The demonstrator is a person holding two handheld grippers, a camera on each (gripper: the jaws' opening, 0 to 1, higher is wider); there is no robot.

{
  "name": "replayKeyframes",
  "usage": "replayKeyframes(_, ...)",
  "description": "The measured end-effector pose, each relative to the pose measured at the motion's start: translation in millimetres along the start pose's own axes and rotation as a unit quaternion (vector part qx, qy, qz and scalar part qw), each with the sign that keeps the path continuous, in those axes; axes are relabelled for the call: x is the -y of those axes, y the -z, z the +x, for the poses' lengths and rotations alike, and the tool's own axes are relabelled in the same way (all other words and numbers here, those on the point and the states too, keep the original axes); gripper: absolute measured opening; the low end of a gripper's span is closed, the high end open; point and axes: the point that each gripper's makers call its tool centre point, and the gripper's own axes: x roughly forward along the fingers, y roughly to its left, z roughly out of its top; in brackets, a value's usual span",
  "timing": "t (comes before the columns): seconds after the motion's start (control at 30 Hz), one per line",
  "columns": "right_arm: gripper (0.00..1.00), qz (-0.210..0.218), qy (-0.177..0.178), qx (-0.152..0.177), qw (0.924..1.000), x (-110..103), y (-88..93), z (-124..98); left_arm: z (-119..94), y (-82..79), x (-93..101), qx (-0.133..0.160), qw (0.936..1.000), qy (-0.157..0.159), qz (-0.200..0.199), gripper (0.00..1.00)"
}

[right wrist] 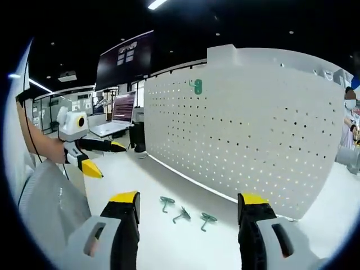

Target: Insert the hook assembly into the mounting plate slot until the hook locks in place.

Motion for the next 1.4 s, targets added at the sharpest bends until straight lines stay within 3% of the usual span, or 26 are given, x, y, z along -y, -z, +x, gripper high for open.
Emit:
replayKeyframes(0.7, 0.69, 0.013, 0.032, -0.038, 0.9987, 20, 48.5, -45, -10, -0.7, -6.0, -0.001, 1.0000, -0.001, -0.003, 0.91)
replayKeyframes(1.13, 0.70, 0.015, 0.033, -0.037, 0.9986, 17, 49.2, -44, -13, 3.4, -8.2, -0.007, 1.0000, 0.000, -0.003, 0.91)
replayKeyframes(1.4, 0.70, 0.021, 0.033, -0.035, 0.9986, 10, 48.5, -43, -1, 9.2, -6.8, -0.045, 0.9986, 0.026, 0.011, 0.88)
